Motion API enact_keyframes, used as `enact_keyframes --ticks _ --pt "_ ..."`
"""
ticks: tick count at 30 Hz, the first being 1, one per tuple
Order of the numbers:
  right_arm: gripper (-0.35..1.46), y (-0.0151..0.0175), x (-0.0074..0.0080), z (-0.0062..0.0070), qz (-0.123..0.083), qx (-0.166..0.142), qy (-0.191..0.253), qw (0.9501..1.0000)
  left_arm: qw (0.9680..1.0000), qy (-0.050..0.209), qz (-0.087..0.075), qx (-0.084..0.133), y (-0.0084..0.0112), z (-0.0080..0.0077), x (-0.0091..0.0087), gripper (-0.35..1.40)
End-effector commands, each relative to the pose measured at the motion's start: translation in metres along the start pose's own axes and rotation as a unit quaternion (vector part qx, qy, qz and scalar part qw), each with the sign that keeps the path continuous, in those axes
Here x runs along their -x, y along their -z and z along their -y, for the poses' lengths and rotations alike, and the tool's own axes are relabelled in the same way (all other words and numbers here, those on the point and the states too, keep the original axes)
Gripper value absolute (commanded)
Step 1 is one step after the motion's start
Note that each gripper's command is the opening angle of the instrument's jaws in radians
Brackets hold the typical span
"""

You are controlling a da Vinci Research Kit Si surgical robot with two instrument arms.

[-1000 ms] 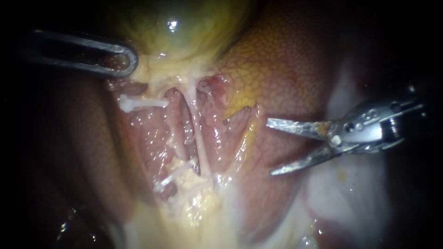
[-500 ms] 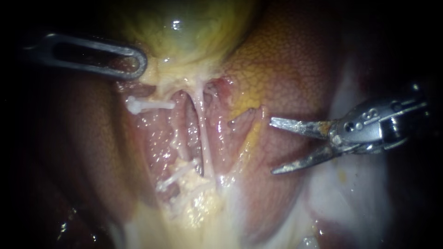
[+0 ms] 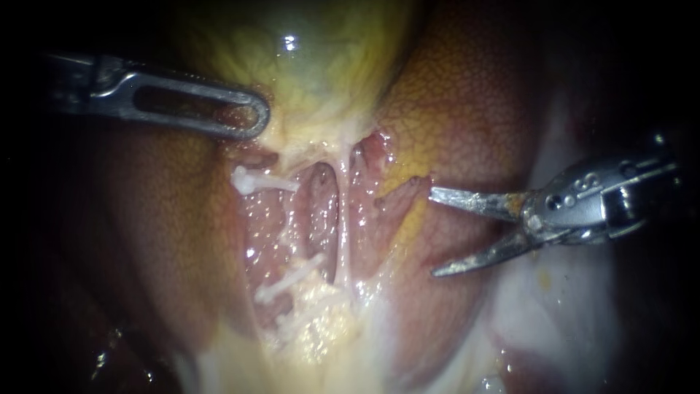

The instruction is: Go back from the cut left tube

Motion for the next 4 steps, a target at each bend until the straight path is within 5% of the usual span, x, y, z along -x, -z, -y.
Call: enact_keyframes --ticks 1,4 --pt "1.45 0.0000 0.0000 0.0000 0.000 0.000 0.000 1.0000 1.0000 0.000 0.000 0.000 0.0000 0.0000 0.0000 -0.35" --pt "1.45 -0.0001 0.0000 0.0000 0.000 -0.001 0.000 1.0000 1.0000 0.000 0.000 0.000 0.0001 0.0000 0.0000 -0.35"
